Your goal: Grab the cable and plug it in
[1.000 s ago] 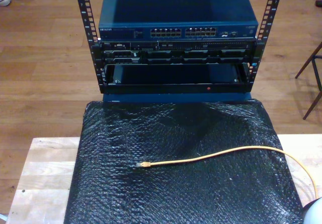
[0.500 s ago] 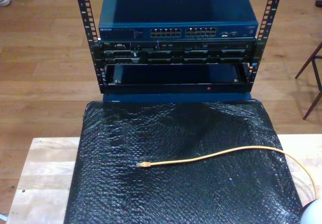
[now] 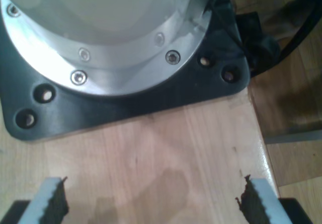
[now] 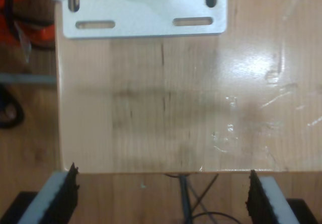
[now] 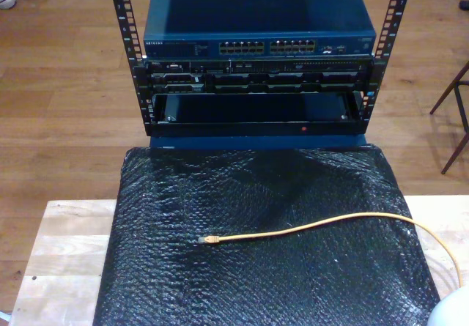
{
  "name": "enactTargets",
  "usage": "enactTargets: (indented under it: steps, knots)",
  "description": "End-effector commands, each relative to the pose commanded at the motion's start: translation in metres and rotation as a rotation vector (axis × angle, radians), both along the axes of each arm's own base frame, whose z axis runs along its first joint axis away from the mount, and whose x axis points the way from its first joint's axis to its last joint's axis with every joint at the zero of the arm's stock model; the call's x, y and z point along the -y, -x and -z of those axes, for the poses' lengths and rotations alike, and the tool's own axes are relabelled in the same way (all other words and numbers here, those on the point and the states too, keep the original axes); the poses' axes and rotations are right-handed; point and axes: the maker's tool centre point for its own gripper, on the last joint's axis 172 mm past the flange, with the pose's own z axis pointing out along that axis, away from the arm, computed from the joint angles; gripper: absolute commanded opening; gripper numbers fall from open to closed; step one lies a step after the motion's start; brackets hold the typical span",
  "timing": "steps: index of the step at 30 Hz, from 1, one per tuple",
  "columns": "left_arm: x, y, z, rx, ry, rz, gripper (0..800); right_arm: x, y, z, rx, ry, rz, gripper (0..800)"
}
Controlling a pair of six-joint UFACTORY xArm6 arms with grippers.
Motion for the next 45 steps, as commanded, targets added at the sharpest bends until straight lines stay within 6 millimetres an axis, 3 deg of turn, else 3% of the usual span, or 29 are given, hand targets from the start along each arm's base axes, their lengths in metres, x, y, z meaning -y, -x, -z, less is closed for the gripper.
enactTargets:
  steps: [6,12,17,34,45]
  knots:
    - [0.0,0.0,0.0,-0.001,0.0,-0.001,800,0.016,-0.018,-0.039,0.034,0.014,0.06,799]
    - [0.0,0.0,0.0,-0.001,0.0,-0.001,800,0.015,-0.041,-0.079,0.066,-0.011,0.088,798]
    - [0.0,0.0,0.0,-0.001,0.0,-0.001,800,0.011,-0.085,-0.11,0.096,-0.011,0.133,798]
    - [0.0,0.0,0.0,-0.002,0.003,0.001,800,-0.052,-0.196,-0.157,0.137,-0.102,0.219,793]
    - [0.0,0.0,0.0,-0.002,0.003,0.0,800,-0.099,-0.23,-0.159,0.104,-0.204,0.219,792]
